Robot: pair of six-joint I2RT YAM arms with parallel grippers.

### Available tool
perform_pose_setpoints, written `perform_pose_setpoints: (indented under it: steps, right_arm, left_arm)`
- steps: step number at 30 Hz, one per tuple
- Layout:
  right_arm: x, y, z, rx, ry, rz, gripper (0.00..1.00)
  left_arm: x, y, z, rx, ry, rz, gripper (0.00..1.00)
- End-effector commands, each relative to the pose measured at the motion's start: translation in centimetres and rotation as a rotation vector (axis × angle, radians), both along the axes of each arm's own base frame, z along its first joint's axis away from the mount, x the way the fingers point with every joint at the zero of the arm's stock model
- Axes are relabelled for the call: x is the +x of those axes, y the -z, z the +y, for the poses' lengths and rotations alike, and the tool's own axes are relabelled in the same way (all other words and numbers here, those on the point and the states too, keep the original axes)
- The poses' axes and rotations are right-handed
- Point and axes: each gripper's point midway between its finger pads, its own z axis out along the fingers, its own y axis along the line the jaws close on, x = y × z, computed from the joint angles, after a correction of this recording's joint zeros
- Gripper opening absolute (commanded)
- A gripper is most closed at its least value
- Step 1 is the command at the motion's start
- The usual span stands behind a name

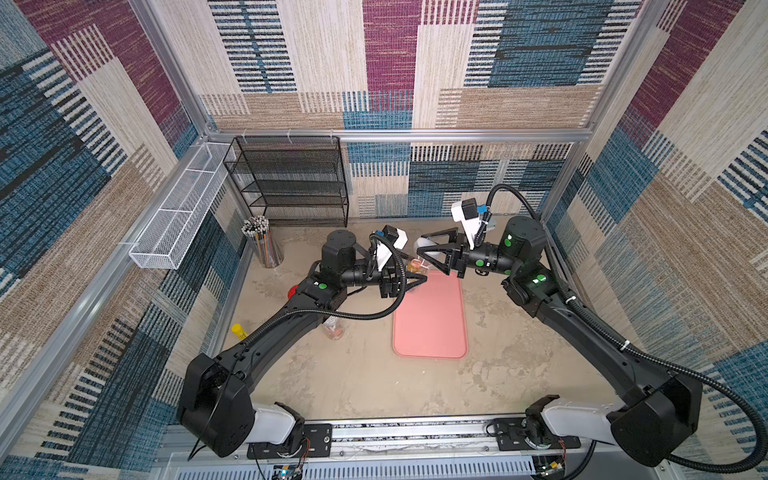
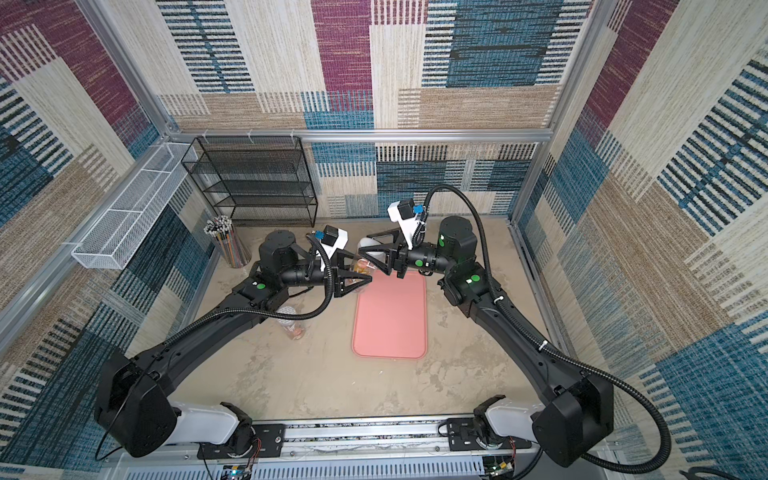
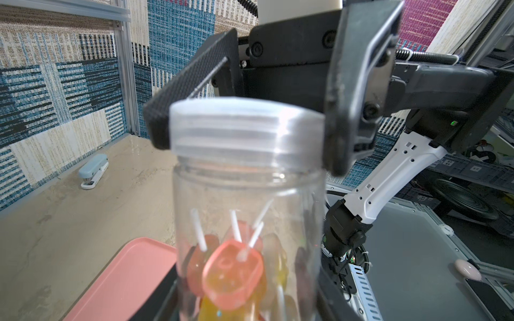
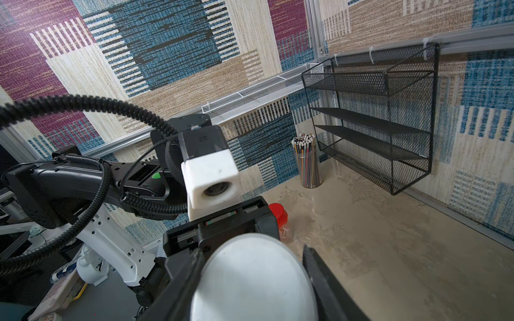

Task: Pour the candies out of the jar
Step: Unscrew the lid from the jar.

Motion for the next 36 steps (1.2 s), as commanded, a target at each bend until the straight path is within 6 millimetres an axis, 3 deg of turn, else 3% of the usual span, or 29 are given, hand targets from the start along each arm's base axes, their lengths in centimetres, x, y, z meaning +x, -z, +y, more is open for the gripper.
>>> perform_pose_setpoints:
  steps: [1,11,16,20,24,29,36]
  right_arm:
    - [0.1,-0.3,0.1,0.003,0.001,-0.003,0.54]
    - [0.1,-0.7,0.0,0.013,0.008,0.001,0.76]
    - [1.6,-1.2,-0.9,0.011,0.111,0.037,0.9]
    - [3.7,-1.7,-2.2,0.011,0.263,0.099,0.9]
    - [5.4,-0.9,-2.9,0.0,0.358,0.172,0.89]
    - [5.7,0.5,-2.4,0.004,0.351,0.241,0.88]
    - [6.0,2.3,-1.2,-0.009,0.327,0.294,0.85]
  left_arm:
    - [0.2,0.0,0.0,0.006,-0.021,-0.014,0.0]
    - [0.5,0.2,0.2,0.016,-0.051,-0.02,0.0]
    - [1.4,0.3,0.8,0.026,-0.129,-0.036,0.0]
    - [2.7,0.9,1.3,0.064,-0.212,-0.044,0.0]
    - [4.4,1.9,1.8,0.115,-0.337,-0.063,0.0]
    - [5.7,2.8,2.3,0.166,-0.439,-0.094,0.0]
    - [6.0,3.1,2.2,0.195,-0.454,-0.111,0.0]
